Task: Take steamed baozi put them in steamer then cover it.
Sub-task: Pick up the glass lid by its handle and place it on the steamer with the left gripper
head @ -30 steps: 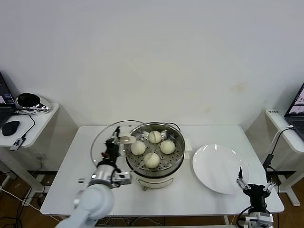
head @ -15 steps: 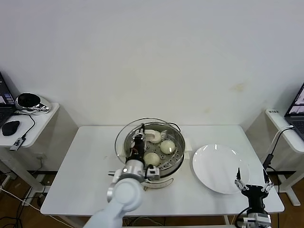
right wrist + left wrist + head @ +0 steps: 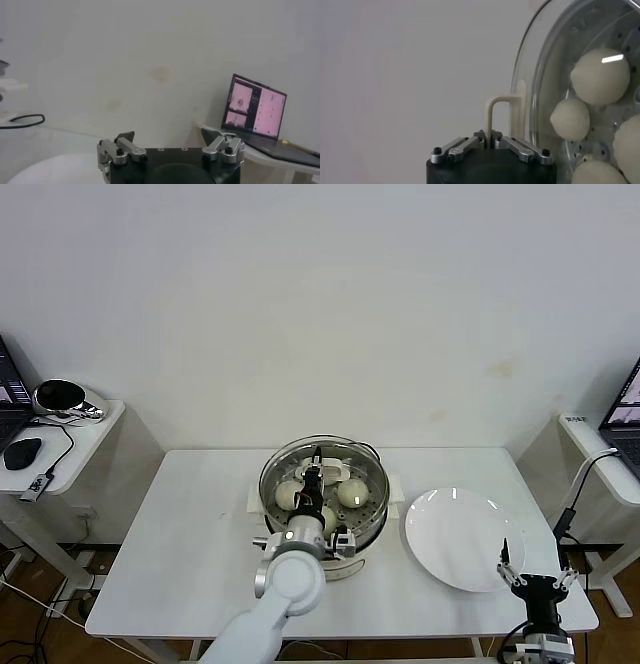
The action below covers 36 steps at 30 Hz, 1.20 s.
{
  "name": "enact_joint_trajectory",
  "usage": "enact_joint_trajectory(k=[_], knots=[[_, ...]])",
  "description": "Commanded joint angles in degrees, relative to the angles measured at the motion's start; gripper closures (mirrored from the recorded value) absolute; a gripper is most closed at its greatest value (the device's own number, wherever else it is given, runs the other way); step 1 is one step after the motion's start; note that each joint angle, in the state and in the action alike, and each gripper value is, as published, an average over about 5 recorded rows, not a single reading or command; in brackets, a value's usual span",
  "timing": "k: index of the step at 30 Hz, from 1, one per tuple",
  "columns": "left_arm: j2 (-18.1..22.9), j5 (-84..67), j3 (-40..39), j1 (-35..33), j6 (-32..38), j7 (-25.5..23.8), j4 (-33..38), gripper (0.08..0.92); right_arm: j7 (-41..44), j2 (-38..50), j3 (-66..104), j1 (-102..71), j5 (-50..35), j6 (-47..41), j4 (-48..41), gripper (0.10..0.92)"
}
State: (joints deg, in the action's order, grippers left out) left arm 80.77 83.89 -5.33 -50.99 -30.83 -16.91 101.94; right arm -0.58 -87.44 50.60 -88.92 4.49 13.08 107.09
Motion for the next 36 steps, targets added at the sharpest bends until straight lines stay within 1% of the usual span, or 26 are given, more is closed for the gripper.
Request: enact_joint_trajectory(k=[1,14,36], knots=[[1.8,1.1,0.3,0.6,0.4,0.4,-5.4,0.855,0.1,0.1,-0.2,0.2,0.1,0.1,-0.4,0.203],[2.3,0.2,0.6,0.3,0.6,0.6,-6.0,0.855,0.3,0.2,-0.3,-0.1,0.1,0.3,-0.5,0.203],[1.3,-1.1,0.6,0.9,1.4,-0.8,-2.6,0.855,0.4,0.1,-0.7,-0.3,0.5,0.5,-0.5,0.203]])
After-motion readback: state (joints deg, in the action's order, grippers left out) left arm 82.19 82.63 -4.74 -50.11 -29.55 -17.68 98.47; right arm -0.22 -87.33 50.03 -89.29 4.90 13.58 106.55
